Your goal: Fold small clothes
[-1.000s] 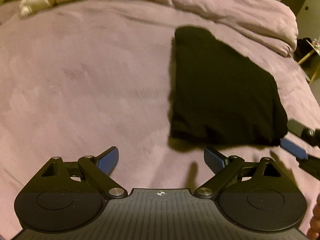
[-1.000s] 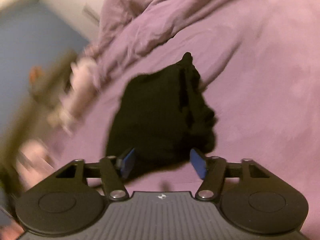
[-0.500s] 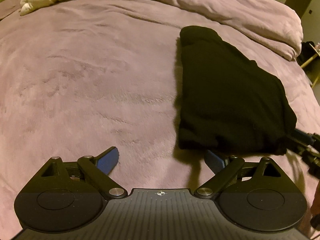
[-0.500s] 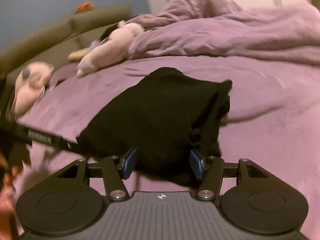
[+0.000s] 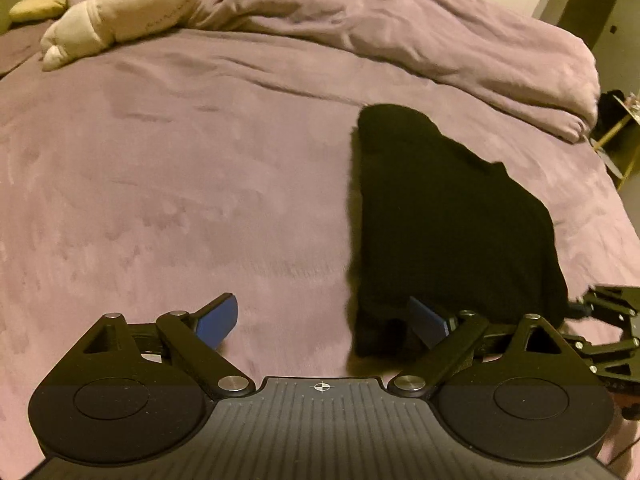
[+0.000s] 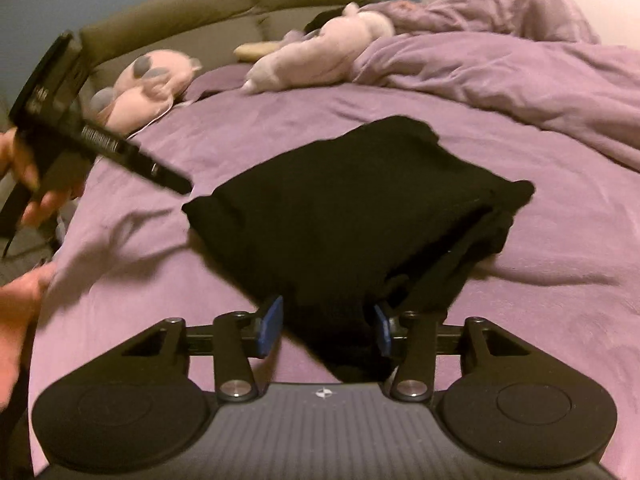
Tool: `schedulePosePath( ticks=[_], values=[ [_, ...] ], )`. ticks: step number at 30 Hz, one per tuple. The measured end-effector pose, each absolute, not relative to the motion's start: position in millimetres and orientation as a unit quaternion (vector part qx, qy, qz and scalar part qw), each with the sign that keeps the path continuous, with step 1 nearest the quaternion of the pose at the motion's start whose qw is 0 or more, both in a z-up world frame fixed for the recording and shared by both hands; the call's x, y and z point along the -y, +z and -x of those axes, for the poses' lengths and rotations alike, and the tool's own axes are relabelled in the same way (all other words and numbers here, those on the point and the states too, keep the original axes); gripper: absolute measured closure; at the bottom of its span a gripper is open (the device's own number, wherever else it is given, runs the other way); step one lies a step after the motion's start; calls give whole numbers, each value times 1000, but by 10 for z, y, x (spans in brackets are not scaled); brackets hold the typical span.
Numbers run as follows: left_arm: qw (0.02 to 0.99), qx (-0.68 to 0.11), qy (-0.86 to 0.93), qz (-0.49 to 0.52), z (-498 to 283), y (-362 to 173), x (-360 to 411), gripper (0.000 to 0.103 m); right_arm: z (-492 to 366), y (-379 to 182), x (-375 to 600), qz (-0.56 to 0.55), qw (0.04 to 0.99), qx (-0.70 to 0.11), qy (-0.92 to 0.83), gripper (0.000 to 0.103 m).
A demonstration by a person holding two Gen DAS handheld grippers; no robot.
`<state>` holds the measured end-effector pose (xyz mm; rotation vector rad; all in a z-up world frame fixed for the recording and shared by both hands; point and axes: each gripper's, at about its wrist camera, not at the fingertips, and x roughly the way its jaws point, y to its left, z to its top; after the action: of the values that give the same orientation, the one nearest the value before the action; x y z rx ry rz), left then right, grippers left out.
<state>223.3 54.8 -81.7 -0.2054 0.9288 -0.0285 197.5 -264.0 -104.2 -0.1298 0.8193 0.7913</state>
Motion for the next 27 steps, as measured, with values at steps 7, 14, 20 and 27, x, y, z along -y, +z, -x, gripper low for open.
schedulePosePath(
  ticks=[7,14,20,27],
  values=[
    [879,-465,-14,106,-2274,-908,-526,7,-2068,-956,2800,-39,807,-421,412,90],
    [873,-478,7,94,-2182,-923,-561,6,-1849,-1077,2875,-36,834,-452,316,92],
    [870,-486,50,65,-2083,-883,-475,2,-1519,-622,2652,-16,905,-372,208,71],
    [879,-473,60,25,-1923,-721,-280,0,-1655,-930,2213,39,899,-420,115,61]
  ],
)
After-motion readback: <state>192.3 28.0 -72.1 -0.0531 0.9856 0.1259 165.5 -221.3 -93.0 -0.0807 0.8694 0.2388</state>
